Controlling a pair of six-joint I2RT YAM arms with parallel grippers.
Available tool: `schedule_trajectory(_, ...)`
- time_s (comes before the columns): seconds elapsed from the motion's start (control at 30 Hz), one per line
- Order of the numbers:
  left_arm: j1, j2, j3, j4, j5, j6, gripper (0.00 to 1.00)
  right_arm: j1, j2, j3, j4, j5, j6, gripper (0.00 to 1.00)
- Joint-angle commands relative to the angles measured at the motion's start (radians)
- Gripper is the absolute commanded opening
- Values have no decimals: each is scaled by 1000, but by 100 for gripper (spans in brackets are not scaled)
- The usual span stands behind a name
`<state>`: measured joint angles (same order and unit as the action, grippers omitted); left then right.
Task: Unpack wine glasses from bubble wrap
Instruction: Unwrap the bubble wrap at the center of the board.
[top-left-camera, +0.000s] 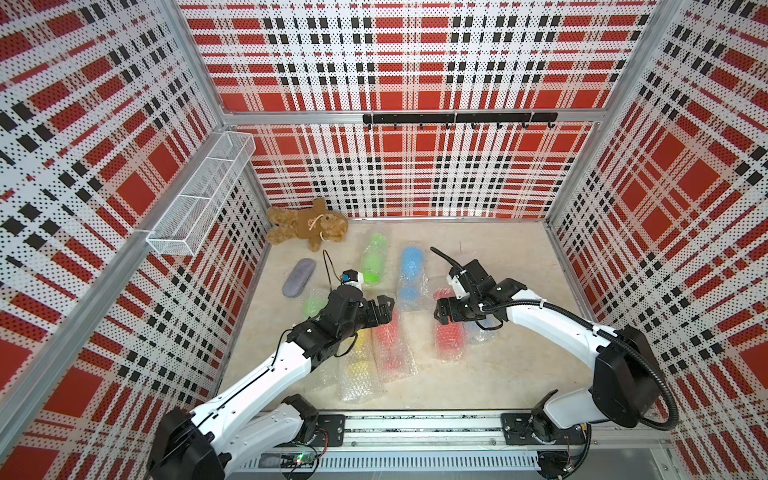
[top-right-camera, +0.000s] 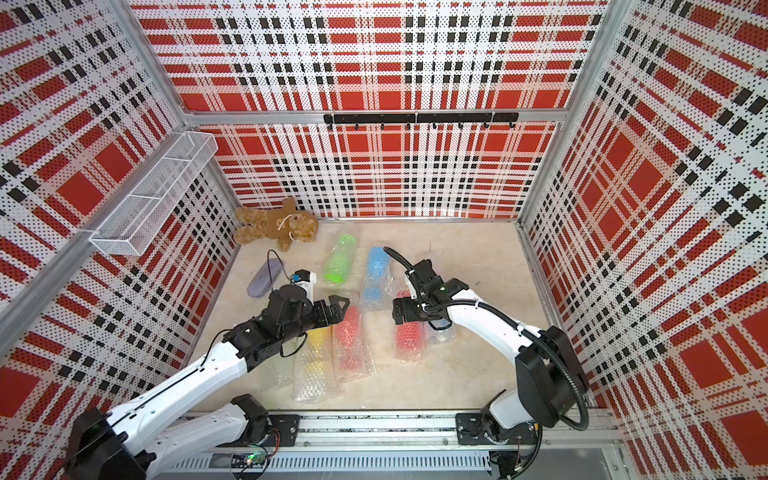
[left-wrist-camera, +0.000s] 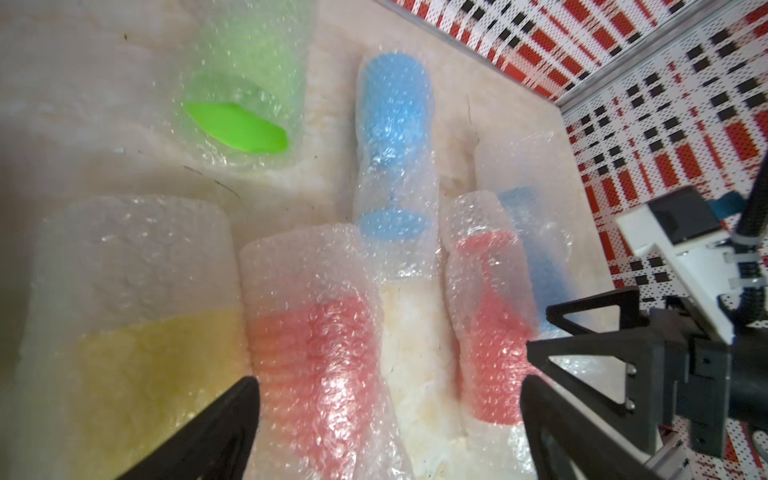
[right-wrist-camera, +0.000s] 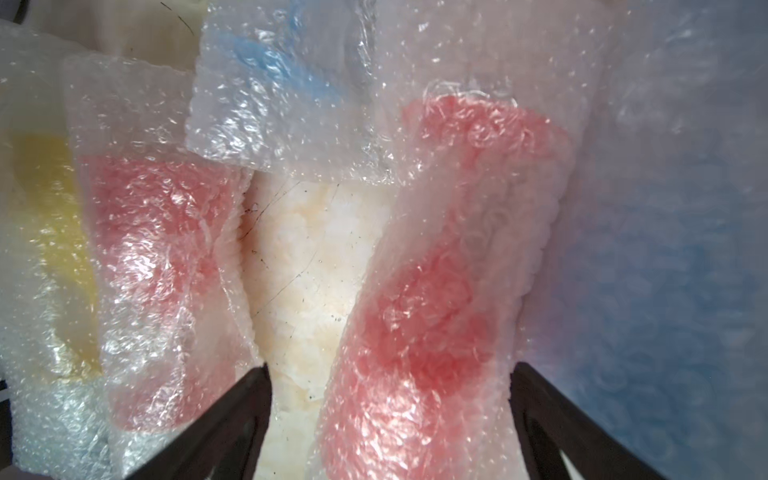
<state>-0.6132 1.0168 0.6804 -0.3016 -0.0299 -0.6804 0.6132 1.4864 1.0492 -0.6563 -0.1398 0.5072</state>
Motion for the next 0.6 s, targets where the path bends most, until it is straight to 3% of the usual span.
schedule_trajectory(0.0,-5,8,-2,22,31,-4,99,4,23,3,20,-26,19,86)
schedule_trajectory(0.2,5,29,-38,7,58,-29,100,37,-38,41,-1,-37,14,85)
schedule_trajectory(0.3,2,58,-49,7,77,-41,94,38,-59,37,6,-55,20,81)
schedule_trajectory(0.57,-100,257,115,-181,-69,-47,97,37,-115,34,11,12,67,78)
